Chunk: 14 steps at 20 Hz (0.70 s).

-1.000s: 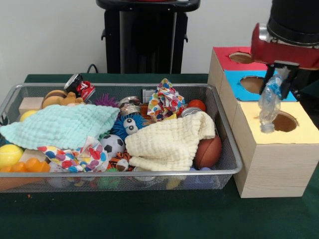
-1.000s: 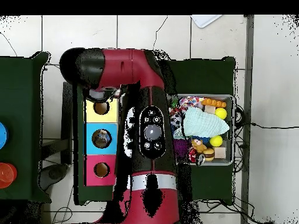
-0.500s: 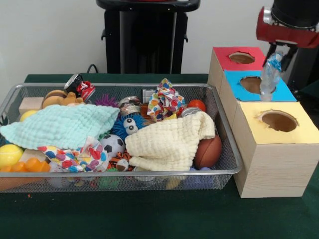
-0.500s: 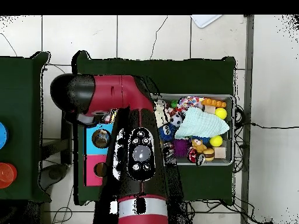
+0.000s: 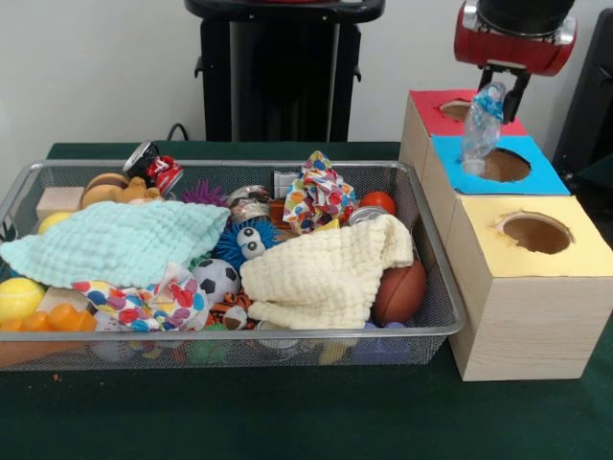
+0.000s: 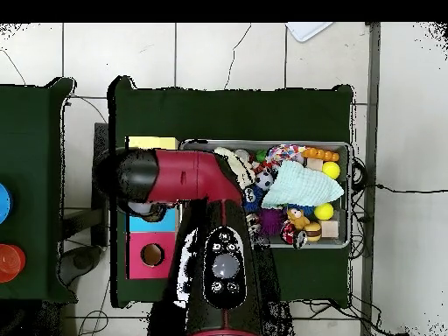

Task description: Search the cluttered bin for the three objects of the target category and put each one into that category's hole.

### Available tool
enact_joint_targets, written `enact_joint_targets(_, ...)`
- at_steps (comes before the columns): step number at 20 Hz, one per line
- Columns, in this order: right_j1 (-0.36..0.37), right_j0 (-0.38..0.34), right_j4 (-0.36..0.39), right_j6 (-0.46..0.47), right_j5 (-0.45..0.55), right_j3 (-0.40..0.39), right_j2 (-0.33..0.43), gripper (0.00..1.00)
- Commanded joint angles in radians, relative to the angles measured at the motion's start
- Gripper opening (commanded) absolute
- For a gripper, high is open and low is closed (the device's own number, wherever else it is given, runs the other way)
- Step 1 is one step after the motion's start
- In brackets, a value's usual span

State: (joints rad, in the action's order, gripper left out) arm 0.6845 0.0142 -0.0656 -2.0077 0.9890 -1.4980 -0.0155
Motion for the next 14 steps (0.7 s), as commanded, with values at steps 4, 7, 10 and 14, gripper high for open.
enact_joint_targets(4, -0.075, 0.003, -0.079, -0.188, -0.191, -0.250, 0.049, 0.00)
enact_joint_targets(7, -0.070, 0.020, -0.093, -0.200, -0.197, -0.278, 0.044, 0.00)
enact_joint_targets(10, -0.059, 0.031, -0.105, -0.200, -0.208, -0.317, 0.041, 0.00)
enact_joint_targets(14, -0.033, 0.040, -0.122, -0.191, -0.221, -0.362, 0.037, 0.00)
